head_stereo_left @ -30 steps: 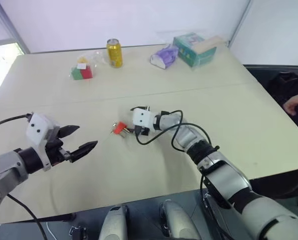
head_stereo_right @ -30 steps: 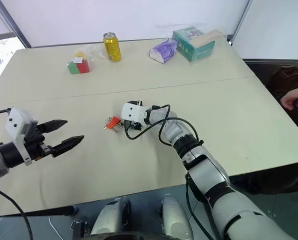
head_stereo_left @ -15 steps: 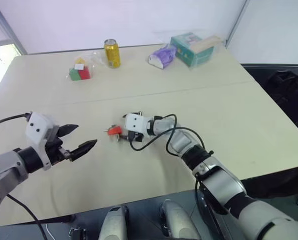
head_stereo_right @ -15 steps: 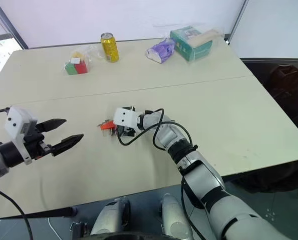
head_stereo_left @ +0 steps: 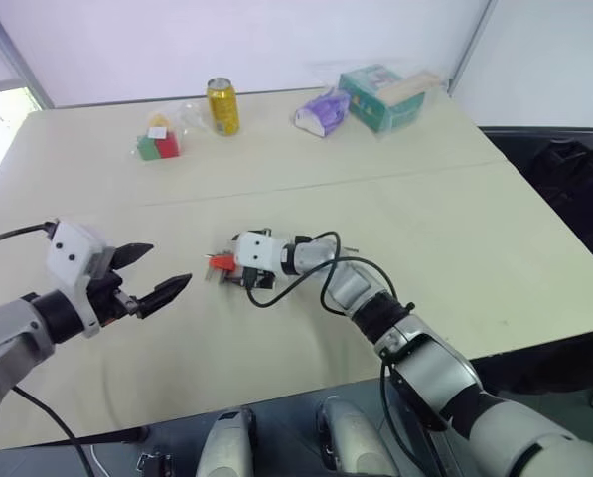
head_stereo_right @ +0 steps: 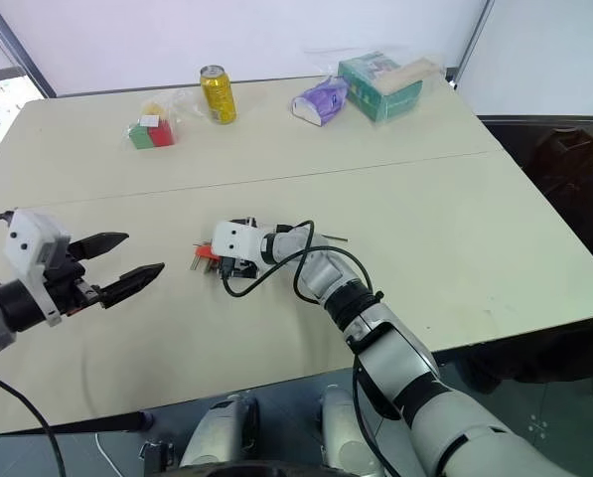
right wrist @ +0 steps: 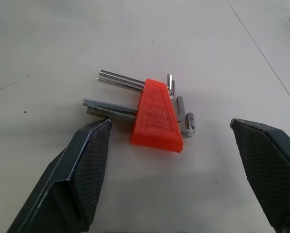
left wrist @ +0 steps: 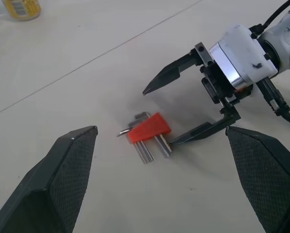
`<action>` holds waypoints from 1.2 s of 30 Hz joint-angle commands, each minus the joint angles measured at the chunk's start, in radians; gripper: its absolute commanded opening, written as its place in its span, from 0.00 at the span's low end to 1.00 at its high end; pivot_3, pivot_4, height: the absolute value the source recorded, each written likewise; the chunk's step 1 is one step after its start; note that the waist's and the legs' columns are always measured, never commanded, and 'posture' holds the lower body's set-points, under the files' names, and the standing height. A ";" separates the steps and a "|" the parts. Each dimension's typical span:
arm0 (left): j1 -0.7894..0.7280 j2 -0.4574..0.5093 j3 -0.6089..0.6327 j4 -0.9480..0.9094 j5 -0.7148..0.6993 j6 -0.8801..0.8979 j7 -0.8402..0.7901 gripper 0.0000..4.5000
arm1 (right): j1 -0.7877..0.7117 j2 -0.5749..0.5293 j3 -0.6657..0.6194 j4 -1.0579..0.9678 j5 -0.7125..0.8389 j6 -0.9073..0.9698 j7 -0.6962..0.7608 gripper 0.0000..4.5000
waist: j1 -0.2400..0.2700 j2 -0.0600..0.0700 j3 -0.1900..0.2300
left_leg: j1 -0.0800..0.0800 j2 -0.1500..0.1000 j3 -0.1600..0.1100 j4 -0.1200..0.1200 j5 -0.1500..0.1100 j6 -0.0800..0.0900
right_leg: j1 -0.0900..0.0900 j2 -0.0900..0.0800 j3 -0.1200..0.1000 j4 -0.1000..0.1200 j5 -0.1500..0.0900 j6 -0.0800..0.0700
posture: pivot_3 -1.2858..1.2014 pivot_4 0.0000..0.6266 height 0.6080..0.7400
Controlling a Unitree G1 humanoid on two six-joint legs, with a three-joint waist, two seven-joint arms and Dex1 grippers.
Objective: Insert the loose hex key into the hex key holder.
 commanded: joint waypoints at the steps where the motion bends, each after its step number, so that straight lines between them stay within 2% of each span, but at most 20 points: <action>1: -0.008 0.000 0.022 -0.020 0.005 -0.021 0.006 0.98 | 0.001 0.021 0.009 0.023 0.000 0.013 0.008 0.91 | 0.000 0.000 0.000 | 0.000 0.000 0.000 0.000 0.000 0.000 | 0.000 0.000 0.000 0.000 0.000 0.000 | 0.52 0.24 1.00; 6: -0.006 -0.003 0.015 -0.020 0.014 -0.029 0.006 0.98 | -0.009 0.025 -0.021 0.090 0.024 0.053 0.023 0.91 | -0.001 0.000 0.000 | 0.001 0.000 0.000 0.000 0.000 0.000 | 0.000 0.000 0.000 0.000 0.000 -0.001 | 0.52 0.24 1.00; 15: -0.010 -0.004 0.006 -0.020 0.028 -0.041 0.011 0.98 | -0.033 0.016 -0.034 0.168 0.027 0.003 0.024 0.91 | 0.000 0.000 -0.001 | 0.002 0.000 0.000 0.000 0.000 0.000 | 0.001 0.000 0.000 0.000 0.000 -0.002 | 0.52 0.24 1.00; 23: -0.008 -0.010 0.011 -0.019 0.042 -0.050 0.010 1.00 | -0.055 0.028 -0.030 0.225 0.021 -0.040 0.016 0.06 | 0.000 0.000 -0.001 | 0.002 0.000 0.000 0.001 0.000 0.000 | 0.002 0.001 0.000 0.000 0.000 -0.004 | 0.52 0.24 1.00; 24: -0.007 -0.012 0.011 -0.020 0.045 -0.051 0.010 1.00 | -0.054 0.027 -0.028 0.226 0.019 -0.048 0.016 0.01 | 0.002 0.000 -0.001 | 0.003 0.001 0.000 0.001 0.000 -0.001 | 0.002 0.001 0.000 0.000 0.000 -0.004 | 0.52 0.24 1.00; 29: -0.010 -0.017 0.003 -0.013 0.054 -0.060 0.009 1.00 | -0.038 0.006 -0.032 0.189 0.012 -0.084 -0.012 0.01 | 0.002 0.000 -0.001 | 0.002 0.002 0.000 0.001 0.000 -0.001 | 0.002 0.000 0.000 0.000 0.000 -0.004 | 0.52 0.24 1.00; 36: -0.038 -0.022 -0.040 0.010 0.072 -0.079 0.007 1.00 | 0.027 -0.032 -0.026 0.121 0.015 -0.046 0.021 0.01 | 0.004 -0.001 -0.001 | 0.002 0.002 0.000 0.001 0.000 -0.001 | 0.003 -0.001 0.000 0.000 0.000 -0.005 | 0.52 0.24 1.00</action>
